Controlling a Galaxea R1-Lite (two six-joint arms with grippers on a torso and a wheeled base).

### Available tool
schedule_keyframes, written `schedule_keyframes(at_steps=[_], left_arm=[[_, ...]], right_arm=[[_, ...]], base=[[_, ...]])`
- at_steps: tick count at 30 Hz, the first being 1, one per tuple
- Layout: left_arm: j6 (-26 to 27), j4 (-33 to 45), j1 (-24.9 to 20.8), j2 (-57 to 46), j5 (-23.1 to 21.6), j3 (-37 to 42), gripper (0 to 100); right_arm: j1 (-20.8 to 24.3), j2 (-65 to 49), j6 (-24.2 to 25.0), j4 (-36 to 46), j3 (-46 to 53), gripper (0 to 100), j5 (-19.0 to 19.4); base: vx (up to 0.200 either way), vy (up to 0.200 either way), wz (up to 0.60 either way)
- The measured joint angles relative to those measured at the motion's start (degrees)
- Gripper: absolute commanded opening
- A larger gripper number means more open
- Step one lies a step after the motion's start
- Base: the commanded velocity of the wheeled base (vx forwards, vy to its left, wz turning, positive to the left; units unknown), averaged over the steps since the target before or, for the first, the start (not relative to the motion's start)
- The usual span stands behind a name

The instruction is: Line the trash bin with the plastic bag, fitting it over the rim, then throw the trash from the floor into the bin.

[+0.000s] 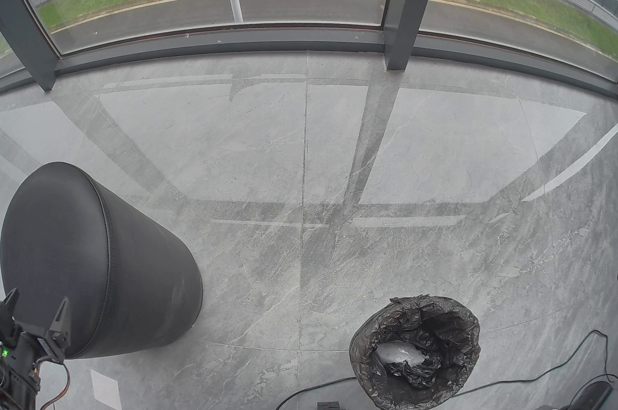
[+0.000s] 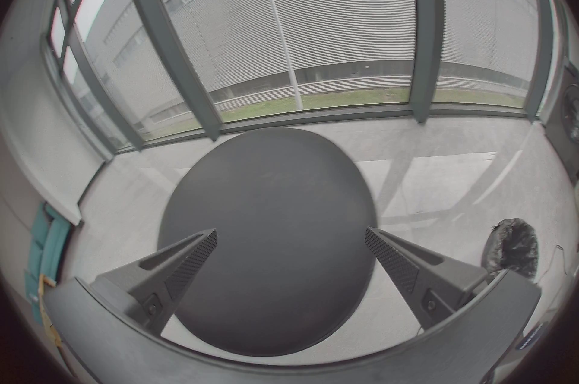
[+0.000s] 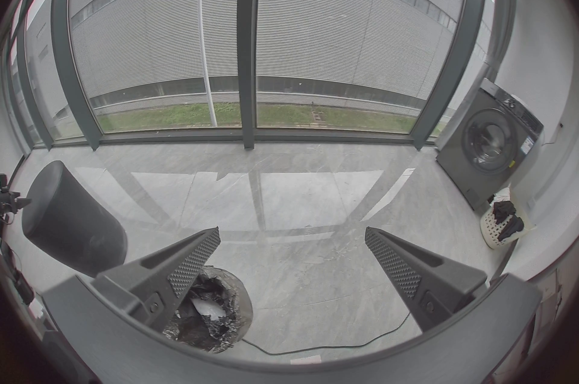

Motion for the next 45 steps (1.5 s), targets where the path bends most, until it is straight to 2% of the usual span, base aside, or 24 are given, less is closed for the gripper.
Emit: schedule_keyframes(at_steps=[4,9,12,13,21,25,28,30,37,40,45], left_arm=[[1.5,10.4,7.2,-11.2,1.8,-0.5,100],[3.4,17.9,17.9,-21.7,2.9,-0.7,100],[3.3,19.2,21.5,-26.1,0.6,0.0,100],[2.8,19.3,22.2,-27.7,-1.5,0.3,100],[-1.6,19.8,22.0,-34.2,-25.1,2.4,100],[-0.4,20.3,21.5,-35.6,-33.8,2.7,100],[-0.4,20.6,21.4,-36.1,-35.0,2.8,100],[-1.1,20.6,21.2,-36.3,-34.1,2.8,100],[-0.9,20.8,21.1,-36.7,-33.6,2.8,100],[-0.9,20.8,21.1,-36.7,-33.6,2.8,100],[-0.9,20.8,21.1,-36.8,-33.6,2.8,100]], right_arm=[[-2.5,-4.7,-0.6,-0.5,3.7,100,-0.2],[-5.0,-9.3,-1.0,-6.4,11.1,100,-0.9],[-5.9,-11.1,-1.0,-10.5,15.9,100,-1.1],[-6.2,-11.7,-0.9,-11.7,17.5,100,-1.1],[-5.5,-14.2,-1.1,-15.1,21.8,100,-0.5],[-1.3,-15.6,-2.4,-14.3,22.1,100,3.4],[0.8,-17.1,-3.2,-11.7,22.0,100,5.4],[1.4,-17.9,-3.7,-11.2,21.7,100,5.5],[1.5,-19.3,-4.1,-10.7,21.2,100,2.3],[1.2,-19.5,-5.1,-10.8,21.1,100,-0.3],[-0.3,-18.2,-7.7,-11.1,21.2,100,-0.5]], base=[[0.000,0.000,0.00],[0.000,0.000,0.00],[0.000,0.000,0.00],[0.000,0.000,0.00],[0.000,0.000,0.00],[0.000,0.000,0.00],[0.000,0.000,0.00],[0.000,0.000,0.00],[0.000,0.000,0.00],[0.000,0.000,0.00],[0.000,0.000,0.00]])
